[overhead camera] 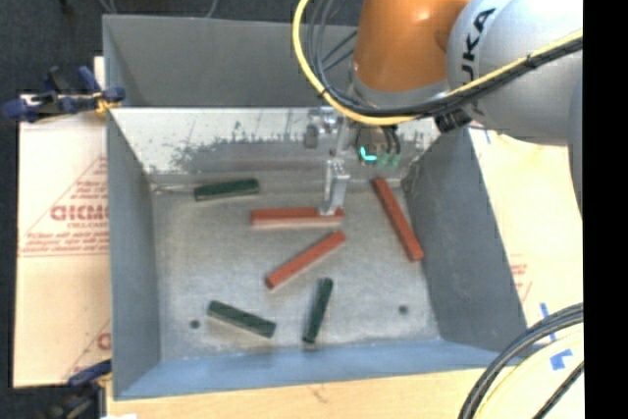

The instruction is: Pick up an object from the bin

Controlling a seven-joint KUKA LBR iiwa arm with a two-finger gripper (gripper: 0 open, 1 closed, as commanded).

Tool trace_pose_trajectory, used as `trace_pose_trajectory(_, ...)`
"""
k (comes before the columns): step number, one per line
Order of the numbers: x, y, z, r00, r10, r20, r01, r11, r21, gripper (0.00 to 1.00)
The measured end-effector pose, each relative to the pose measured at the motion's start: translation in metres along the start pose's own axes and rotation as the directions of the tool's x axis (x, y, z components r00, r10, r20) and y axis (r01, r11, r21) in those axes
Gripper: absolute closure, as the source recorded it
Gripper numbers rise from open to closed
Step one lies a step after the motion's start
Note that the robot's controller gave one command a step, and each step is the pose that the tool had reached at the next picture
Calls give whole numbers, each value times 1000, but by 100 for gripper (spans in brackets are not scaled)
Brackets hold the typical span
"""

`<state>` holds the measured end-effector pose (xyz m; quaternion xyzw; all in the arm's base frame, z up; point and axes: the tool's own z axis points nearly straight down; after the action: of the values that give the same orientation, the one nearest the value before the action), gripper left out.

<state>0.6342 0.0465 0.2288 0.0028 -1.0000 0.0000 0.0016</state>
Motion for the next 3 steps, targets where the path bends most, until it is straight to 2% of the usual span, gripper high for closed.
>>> trace_pose_trajectory(1, 25, -10, 162, 993, 118, -2, -118, 993, -2, 0)
trace_pose_trajectory(2, 21, -10, 155, 993, 118, 12, -118, 993, -4, 100)
trace_pose_trajectory(3, 31, -59, -3, 994, 106, 17, -106, 994, 0, 100)
